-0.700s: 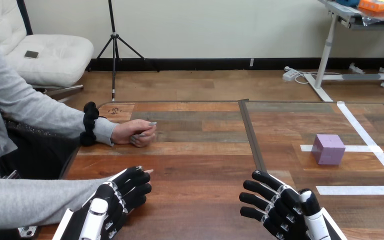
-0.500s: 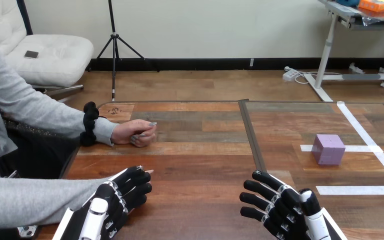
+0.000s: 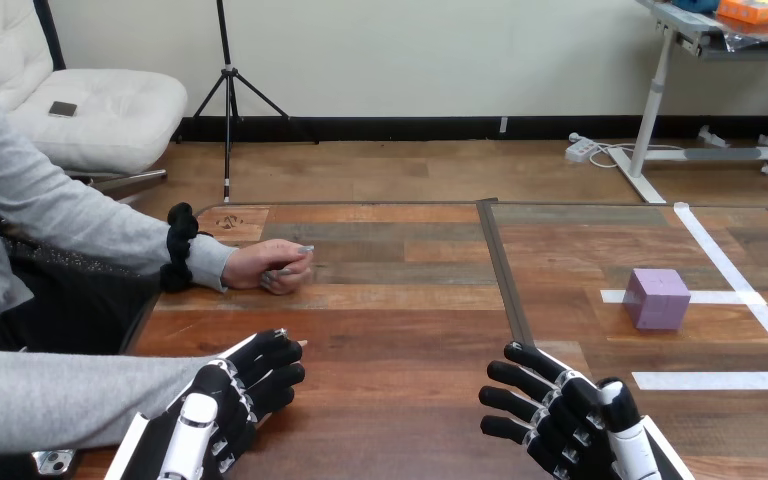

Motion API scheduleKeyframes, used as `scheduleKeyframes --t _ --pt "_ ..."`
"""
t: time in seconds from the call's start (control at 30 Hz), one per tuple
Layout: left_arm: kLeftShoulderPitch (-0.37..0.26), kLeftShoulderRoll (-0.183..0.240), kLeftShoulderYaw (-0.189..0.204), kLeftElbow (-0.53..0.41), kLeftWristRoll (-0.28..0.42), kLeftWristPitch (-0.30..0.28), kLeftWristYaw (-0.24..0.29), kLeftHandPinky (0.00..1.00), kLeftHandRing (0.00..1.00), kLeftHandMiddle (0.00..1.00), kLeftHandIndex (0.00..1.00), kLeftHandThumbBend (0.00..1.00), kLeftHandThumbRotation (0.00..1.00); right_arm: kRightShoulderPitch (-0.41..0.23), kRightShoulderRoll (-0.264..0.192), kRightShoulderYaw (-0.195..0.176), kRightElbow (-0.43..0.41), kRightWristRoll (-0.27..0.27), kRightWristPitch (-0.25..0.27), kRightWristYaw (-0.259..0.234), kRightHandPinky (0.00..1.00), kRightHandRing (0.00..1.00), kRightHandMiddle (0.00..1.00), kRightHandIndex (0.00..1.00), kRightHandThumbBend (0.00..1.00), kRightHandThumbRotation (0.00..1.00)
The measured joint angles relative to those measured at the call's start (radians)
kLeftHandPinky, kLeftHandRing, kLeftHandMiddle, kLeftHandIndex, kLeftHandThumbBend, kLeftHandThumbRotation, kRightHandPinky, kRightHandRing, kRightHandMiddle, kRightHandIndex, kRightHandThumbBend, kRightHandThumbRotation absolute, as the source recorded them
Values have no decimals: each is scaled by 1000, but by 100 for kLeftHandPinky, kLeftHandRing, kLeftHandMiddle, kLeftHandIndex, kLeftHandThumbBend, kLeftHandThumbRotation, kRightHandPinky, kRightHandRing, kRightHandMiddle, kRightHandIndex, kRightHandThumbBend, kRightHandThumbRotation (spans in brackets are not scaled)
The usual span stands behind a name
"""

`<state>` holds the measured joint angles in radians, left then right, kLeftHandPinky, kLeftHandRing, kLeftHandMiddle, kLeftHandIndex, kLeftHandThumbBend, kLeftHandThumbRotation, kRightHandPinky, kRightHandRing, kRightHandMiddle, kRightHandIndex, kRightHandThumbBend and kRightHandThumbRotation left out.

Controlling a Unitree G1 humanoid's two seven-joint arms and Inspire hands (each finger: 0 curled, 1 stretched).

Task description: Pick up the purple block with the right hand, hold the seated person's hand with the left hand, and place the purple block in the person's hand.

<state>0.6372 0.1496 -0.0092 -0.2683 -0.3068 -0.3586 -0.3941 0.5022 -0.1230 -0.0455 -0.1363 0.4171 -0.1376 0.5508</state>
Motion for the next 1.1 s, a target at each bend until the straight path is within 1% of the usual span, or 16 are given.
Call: scheduleKeyframes --t 0.27,0.43,0.53,0.57,0.73,0.97,1.1 --pt "0 0 0 0 3 0 1 83 82 82 81 39 100 1 1 0 -1 -5 1 -4 74 79 82 82 75 80" --pt "0 1 -1 0 2 1 -2 84 83 84 82 39 100 1 1 0 -8 -5 12 -14 74 79 82 81 74 79" --pt "0 1 -1 0 -5 4 -8 87 85 85 84 39 98 0 2 0 -11 -3 18 -19 75 79 81 81 74 78" --pt "-1 2 -1 0 -13 7 -13 89 86 85 85 40 96 -1 2 0 -11 -2 20 -20 75 79 81 81 74 77" --pt "-4 2 -2 0 -42 22 -32 92 87 87 87 42 90 -9 3 0 -9 -3 34 -32 76 80 81 80 74 77" --pt "-14 4 0 0 -41 27 -49 94 89 89 89 46 86 -57 4 -3 26 -14 36 -50 79 81 80 79 75 77" --pt "-20 4 1 1 -41 26 -60 95 90 90 90 46 88 -99 3 -8 59 -30 36 -66 78 82 80 79 72 78"
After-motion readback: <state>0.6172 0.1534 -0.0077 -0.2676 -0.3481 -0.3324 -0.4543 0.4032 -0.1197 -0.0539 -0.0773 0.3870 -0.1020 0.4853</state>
